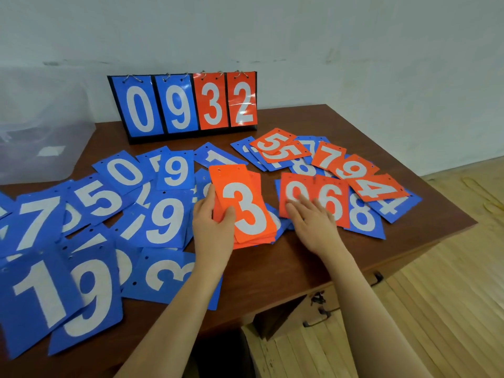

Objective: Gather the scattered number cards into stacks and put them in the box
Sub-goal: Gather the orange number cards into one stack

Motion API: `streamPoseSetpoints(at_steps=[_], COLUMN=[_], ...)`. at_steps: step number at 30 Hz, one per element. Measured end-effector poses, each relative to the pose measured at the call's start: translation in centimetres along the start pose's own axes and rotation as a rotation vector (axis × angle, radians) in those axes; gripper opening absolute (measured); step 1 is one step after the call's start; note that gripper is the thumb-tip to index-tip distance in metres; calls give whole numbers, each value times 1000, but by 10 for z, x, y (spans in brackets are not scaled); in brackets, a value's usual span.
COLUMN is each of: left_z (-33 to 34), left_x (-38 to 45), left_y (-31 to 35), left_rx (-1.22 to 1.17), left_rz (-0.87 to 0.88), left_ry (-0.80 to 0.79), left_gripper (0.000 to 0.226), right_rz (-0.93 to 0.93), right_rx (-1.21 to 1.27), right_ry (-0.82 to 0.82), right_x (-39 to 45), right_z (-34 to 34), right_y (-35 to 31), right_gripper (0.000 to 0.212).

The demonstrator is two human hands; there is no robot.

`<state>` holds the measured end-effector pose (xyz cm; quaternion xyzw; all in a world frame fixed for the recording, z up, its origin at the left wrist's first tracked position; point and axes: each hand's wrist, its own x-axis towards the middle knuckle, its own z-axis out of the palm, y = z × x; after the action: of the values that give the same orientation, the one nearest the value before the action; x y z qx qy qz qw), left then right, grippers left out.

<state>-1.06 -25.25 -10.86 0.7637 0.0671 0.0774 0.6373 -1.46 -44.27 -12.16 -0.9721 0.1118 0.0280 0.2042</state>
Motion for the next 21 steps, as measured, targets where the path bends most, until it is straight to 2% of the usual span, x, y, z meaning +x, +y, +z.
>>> streamPoseSetpoints(at_steps=[6, 9, 11, 13, 16, 21], left_z=[-23, -29, -30, -30, -27, -22], left_x=[6, 8, 8, 9, 10, 7], left_y=[-11, -14, -13, -11, -7, -5], left_rx=[37, 27, 21, 17, 27, 11], left_rz=[-16, -56, -52, -29, -6, 8], left_ry=[101, 117, 113, 102, 84, 56], left_gripper=[53, 53, 53, 53, 53, 52], right_rz=[-261, -280, -157, 40, 268, 361], right_rx=[203, 332, 261, 181, 120, 129], right_ry=[-37, 86, 231, 312, 305, 247], right_x=[-11, -10, -4, 1, 6, 12], right_z=[12, 15, 14, 12, 12, 11], right_y=[-27, -34, -34, -31, -28, -26], right_gripper=[39, 38, 37, 46, 72, 79])
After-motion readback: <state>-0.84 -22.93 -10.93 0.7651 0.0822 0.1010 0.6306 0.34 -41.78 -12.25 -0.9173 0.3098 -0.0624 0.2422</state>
